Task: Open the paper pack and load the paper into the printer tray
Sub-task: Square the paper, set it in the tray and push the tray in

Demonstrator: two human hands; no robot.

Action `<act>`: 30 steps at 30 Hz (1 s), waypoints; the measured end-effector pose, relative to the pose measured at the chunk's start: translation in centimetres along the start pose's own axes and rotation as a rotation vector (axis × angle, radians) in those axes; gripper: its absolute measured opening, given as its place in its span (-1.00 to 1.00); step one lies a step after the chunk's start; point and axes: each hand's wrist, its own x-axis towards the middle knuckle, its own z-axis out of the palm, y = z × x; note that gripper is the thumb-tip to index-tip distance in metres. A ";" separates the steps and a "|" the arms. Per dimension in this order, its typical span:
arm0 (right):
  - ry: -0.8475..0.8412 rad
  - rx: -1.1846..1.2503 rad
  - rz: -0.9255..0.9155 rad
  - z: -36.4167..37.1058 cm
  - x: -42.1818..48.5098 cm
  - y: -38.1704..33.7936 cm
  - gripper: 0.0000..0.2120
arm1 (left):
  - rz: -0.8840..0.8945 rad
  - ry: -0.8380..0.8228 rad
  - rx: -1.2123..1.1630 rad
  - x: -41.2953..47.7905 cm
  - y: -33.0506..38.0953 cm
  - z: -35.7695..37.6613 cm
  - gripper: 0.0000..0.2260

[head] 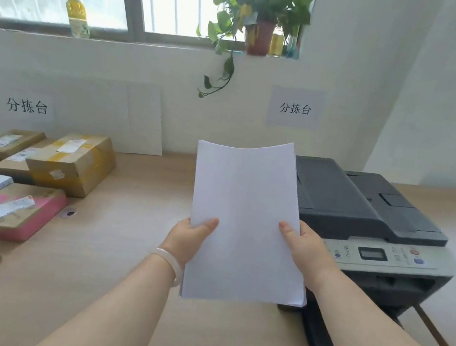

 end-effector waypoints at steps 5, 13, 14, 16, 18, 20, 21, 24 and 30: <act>0.055 0.044 -0.010 -2.5 -2.0 -1.5 -0.77 | 0.023 -0.077 0.026 -1.1 2.5 2.1 -0.83; 0.121 0.058 0.000 -7.6 -4.8 -1.4 -0.77 | 0.023 -0.149 0.050 -2.4 2.3 7.0 -0.84; 0.124 0.066 0.008 -8.3 -5.2 -1.1 -0.77 | 0.014 -0.150 0.058 -2.7 1.8 7.6 -0.81; 0.123 0.084 0.024 -9.7 -6.1 -0.4 -0.77 | 0.006 -0.149 0.088 -3.2 0.9 8.8 -0.70; 0.127 0.112 0.038 -11.3 -6.9 0.3 -0.81 | 0.000 -0.168 0.108 -4.0 0.1 10.2 -0.65; 0.133 0.139 0.048 -13.3 -7.6 1.1 -0.81 | 0.008 -0.178 0.121 -5.5 -0.1 12.1 -0.72; 0.133 0.144 0.055 -14.3 -8.0 1.5 -0.79 | 0.008 -0.174 0.119 -6.4 -0.3 13.1 -0.76; 0.143 0.131 0.084 -17.7 -9.2 2.9 -0.73 | -0.023 -0.169 0.094 -8.5 -1.6 16.3 -0.78; 0.090 0.083 0.208 -25.8 -12.3 6.7 -0.68 | -0.114 -0.175 0.087 -12.1 -6.9 23.1 -0.62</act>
